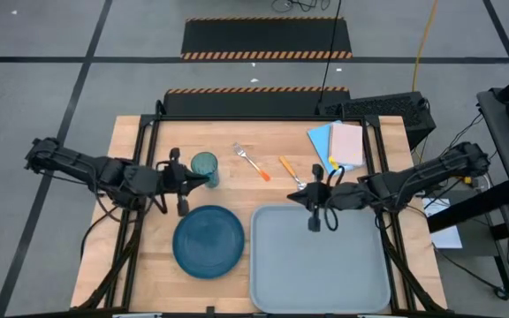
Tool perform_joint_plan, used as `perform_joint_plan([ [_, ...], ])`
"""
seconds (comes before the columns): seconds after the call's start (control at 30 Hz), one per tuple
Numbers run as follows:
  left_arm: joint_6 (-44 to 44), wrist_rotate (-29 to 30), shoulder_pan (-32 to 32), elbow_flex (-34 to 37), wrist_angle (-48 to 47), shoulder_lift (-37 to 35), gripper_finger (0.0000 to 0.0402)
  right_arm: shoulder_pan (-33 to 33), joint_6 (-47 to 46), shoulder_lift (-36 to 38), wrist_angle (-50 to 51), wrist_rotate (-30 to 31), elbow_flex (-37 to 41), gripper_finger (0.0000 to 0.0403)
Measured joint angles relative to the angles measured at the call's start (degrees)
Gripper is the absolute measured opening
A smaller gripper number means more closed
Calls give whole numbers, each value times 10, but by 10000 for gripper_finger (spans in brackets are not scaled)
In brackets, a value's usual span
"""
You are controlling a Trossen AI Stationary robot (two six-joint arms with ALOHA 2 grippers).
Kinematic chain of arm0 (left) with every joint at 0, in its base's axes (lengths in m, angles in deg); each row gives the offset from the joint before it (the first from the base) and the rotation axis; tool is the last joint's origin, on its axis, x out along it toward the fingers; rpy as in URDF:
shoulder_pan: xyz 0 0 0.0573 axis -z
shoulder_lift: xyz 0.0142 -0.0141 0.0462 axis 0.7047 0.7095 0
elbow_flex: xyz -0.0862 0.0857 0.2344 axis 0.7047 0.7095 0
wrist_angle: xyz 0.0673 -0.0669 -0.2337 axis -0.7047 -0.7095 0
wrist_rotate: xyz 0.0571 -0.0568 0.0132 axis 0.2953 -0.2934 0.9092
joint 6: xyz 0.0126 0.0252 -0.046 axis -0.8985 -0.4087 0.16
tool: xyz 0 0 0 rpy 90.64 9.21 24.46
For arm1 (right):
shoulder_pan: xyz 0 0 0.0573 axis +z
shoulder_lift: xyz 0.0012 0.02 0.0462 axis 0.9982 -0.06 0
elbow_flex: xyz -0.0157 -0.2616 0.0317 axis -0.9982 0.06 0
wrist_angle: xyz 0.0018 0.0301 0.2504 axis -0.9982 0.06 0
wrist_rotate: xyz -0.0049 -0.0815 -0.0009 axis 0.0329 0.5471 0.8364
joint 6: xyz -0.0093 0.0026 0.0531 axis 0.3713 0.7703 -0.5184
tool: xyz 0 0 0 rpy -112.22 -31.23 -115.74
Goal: Pick and place plate/cup/fork/spoon on tray
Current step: Put the blue cup to the top left of the gray tray
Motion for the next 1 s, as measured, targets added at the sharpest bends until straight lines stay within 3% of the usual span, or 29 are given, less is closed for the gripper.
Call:
perform_joint_plan([
  [0.3, 36, 52, -17, -75, -113, 99, 93, -9, -26, 3, 52, 2, -1, 0],
  [0.47, 164, 54, -52, -156, -236, 181, 119, -9, -37, 3, 81, 1, -1, 0],
  [0.63, 233, 64, -84, -222, -323, 266, 124, -9, -42, 3, 81, 1, -1, 0],
  [0.77, 246, 32, -111, -257, -356, 317, 125, -9, -48, 3, 82, 0, -1, 0],
  [1.0, 262, 32, -137, -290, -380, 352, 125, -8, -65, 3, 97, -1, -1, 0],
])
